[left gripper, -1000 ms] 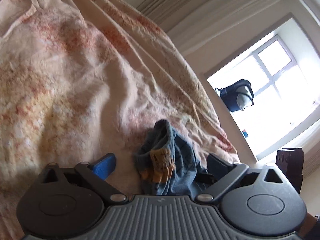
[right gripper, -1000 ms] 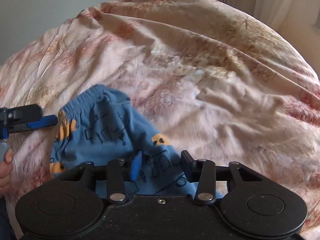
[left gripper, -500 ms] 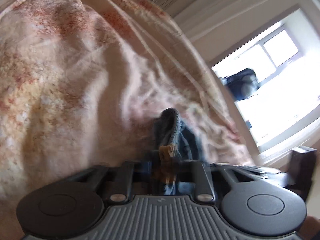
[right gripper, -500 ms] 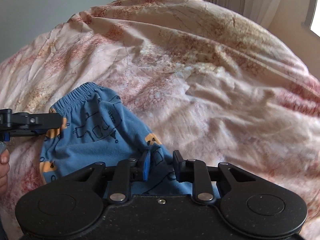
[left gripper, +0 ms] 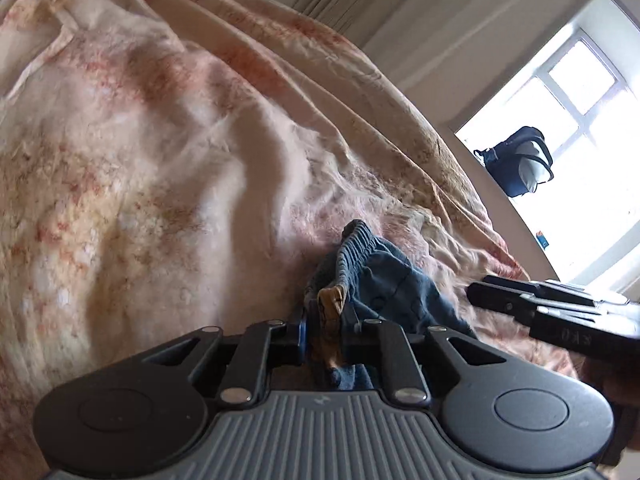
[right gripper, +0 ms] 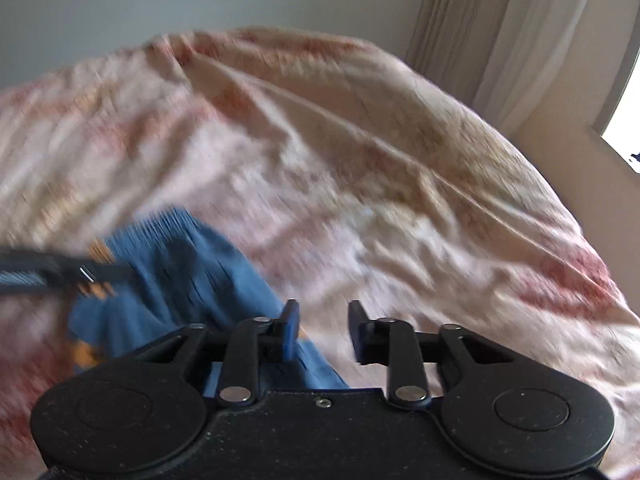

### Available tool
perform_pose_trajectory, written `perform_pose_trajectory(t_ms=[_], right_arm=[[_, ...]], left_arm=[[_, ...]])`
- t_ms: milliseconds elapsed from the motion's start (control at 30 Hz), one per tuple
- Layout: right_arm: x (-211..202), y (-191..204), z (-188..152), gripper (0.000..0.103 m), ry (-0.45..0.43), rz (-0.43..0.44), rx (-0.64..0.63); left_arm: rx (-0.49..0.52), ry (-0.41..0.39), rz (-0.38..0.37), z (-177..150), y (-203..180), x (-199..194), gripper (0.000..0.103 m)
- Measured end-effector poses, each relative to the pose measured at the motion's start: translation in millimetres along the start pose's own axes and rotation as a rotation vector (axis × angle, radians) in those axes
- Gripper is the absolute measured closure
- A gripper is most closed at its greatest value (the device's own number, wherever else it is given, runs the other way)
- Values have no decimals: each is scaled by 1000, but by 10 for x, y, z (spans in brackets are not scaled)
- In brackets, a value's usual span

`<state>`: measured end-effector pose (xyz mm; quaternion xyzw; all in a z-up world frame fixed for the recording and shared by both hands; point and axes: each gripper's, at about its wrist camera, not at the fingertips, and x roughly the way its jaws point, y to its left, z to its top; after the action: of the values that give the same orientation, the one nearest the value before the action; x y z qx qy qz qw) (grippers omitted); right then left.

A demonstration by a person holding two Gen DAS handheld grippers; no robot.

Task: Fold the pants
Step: 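Grasp the pants waistband with the right gripper while the left gripper grasps the stacked cuffs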

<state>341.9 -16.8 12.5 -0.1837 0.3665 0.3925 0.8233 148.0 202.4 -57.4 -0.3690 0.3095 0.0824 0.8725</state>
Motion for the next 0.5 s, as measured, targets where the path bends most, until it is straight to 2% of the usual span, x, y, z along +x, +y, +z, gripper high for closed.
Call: perform_pose_trajectory(t_ms=[67, 133, 200, 267, 333, 400, 467, 500], right_arm=[[63, 86, 11, 63, 2, 66, -13], [232, 134, 1, 64, 52, 58, -24], [437, 50, -29, 64, 107, 9, -1], [561, -145, -45, 48, 130, -29, 73], [507, -272, -7, 52, 99, -57, 133], [388, -280, 60, 56, 62, -85, 112], [263, -284, 95, 56, 9, -37, 112], [237, -286, 104, 56, 1, -2, 110]], left_arm=[[22, -6, 9, -9, -22, -5, 86], [35, -8, 17, -24, -27, 9, 86], [28, -5, 10, -23, -13, 28, 86], [20, -6, -1, -5, -12, 42, 86], [45, -7, 6, -3, -32, 29, 84], [86, -8, 29, -12, -72, 24, 79], [108, -12, 39, -27, -96, 11, 76], [108, -11, 40, -31, -95, 4, 71]])
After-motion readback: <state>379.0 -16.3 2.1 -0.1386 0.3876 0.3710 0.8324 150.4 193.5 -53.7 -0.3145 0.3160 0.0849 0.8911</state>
